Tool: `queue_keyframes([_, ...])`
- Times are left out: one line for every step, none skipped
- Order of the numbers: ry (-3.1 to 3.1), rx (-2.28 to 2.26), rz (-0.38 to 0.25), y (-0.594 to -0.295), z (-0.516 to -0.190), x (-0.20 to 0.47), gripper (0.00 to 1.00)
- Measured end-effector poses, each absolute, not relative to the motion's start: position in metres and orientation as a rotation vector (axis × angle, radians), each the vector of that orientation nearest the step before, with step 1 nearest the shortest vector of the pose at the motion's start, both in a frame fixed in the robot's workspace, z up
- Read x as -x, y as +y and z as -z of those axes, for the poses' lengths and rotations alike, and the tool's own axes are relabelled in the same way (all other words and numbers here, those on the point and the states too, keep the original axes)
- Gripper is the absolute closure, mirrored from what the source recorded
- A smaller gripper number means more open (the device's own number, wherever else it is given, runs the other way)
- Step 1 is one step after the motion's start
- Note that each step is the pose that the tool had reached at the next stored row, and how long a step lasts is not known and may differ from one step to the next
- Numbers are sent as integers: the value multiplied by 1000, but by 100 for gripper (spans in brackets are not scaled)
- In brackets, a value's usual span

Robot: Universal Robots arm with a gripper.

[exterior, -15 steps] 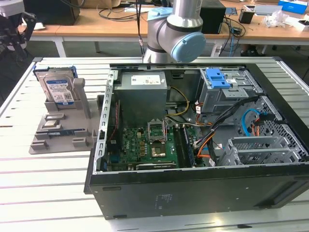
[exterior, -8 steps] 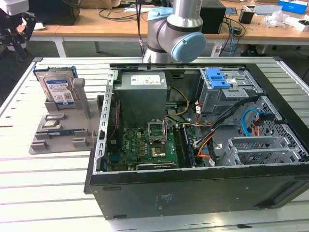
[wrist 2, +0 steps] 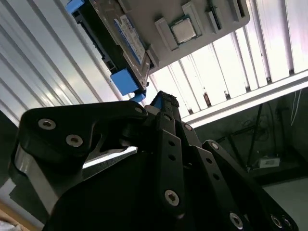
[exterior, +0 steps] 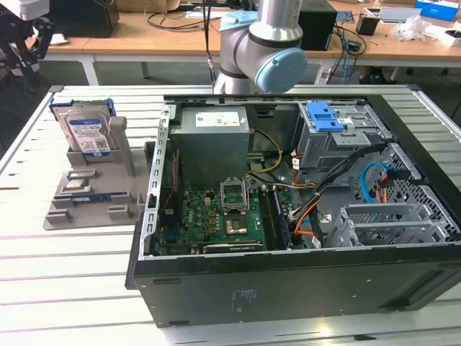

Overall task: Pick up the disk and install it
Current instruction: 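Pick up the disk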

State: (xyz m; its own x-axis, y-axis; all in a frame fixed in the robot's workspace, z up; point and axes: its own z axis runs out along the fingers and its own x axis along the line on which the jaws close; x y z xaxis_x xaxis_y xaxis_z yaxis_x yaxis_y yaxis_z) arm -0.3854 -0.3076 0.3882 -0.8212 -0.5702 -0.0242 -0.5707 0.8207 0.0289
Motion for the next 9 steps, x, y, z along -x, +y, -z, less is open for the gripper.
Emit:
queue_keyframes([2972, 971, -55, -308, -388, 385, 89])
queue_keyframes([2965, 994, -55, -308, -388, 385, 89])
queue_keyframes([2953, 1032, -55, -307, -388, 385, 89])
queue_keyframes([2937, 1077, -55, -307, -388, 385, 89])
queue_keyframes([2925, 1110, -56, -307, -388, 385, 89])
queue_keyframes([2911, 1149, -56, -307, -388, 385, 89])
queue_keyframes([2889, 1204, -56, -307, -388, 385, 89])
queue_keyframes([2877, 1233, -56, -307, -388, 385, 89])
queue_keyframes([2867, 1257, -57, -307, -388, 385, 89])
